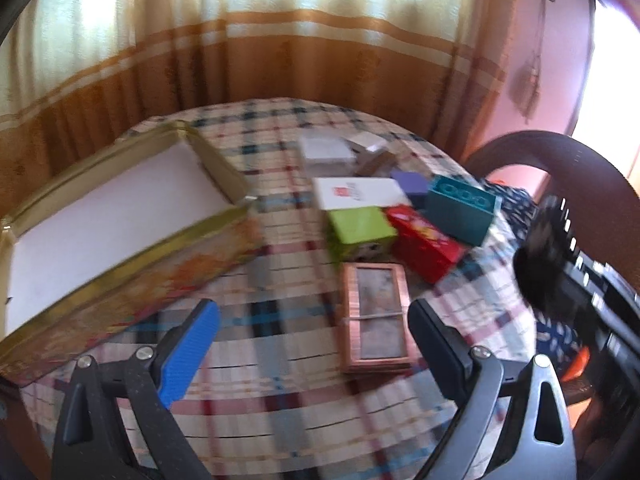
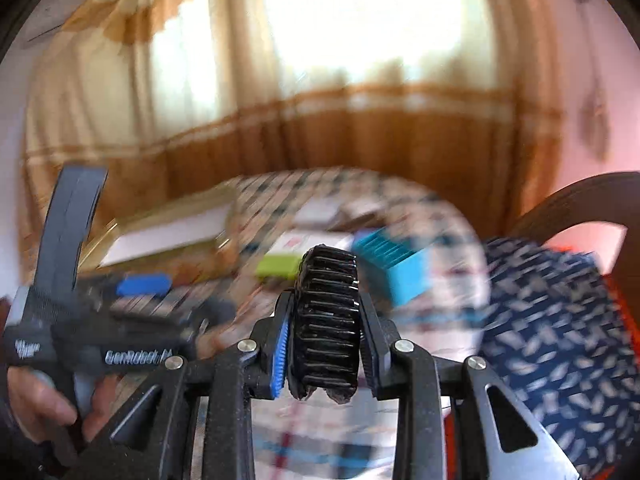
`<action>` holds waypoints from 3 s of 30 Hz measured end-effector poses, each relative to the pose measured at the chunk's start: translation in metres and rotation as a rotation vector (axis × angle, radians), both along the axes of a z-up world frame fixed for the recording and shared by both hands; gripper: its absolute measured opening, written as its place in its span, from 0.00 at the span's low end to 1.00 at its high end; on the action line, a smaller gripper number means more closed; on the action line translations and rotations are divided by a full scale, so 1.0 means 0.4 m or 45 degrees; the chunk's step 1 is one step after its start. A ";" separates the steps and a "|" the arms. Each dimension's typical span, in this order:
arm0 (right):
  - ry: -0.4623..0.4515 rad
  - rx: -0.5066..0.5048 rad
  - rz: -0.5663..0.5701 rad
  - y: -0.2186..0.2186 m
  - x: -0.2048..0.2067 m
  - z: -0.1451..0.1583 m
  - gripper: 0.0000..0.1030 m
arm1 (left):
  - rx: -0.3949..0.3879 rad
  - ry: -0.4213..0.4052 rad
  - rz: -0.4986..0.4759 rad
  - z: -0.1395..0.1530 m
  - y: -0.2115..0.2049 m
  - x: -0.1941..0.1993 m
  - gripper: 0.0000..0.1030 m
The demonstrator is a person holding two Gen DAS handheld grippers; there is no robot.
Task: Organize rigid objects
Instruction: 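Carry the copper frame into the tray with the left tool while the right tool carries the comb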
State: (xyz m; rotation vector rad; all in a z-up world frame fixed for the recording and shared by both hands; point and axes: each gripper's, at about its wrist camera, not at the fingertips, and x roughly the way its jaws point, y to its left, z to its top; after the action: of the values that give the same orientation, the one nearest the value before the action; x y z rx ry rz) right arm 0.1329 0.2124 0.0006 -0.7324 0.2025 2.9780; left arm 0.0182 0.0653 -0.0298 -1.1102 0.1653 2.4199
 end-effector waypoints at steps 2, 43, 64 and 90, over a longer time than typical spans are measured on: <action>0.012 0.001 -0.029 0.014 0.003 0.008 0.31 | 0.009 -0.047 -0.046 -0.007 0.029 -0.004 0.81; 0.139 0.063 0.230 -0.222 -0.221 0.116 0.32 | 0.087 0.242 0.320 0.124 -0.264 -0.109 0.44; -0.104 0.078 0.326 -0.393 -0.482 -0.016 0.32 | -0.058 0.189 0.629 0.034 -0.369 -0.228 0.44; 0.467 0.112 -0.141 -0.274 -0.222 0.055 0.87 | 0.020 0.339 0.753 0.054 -0.347 -0.146 0.98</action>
State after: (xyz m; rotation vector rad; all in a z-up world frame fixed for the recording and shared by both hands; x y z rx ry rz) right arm 0.0439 0.1026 0.0227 -0.1557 0.1235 2.9647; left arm -0.0401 -0.0736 -0.0083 -0.9144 -0.1177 3.0837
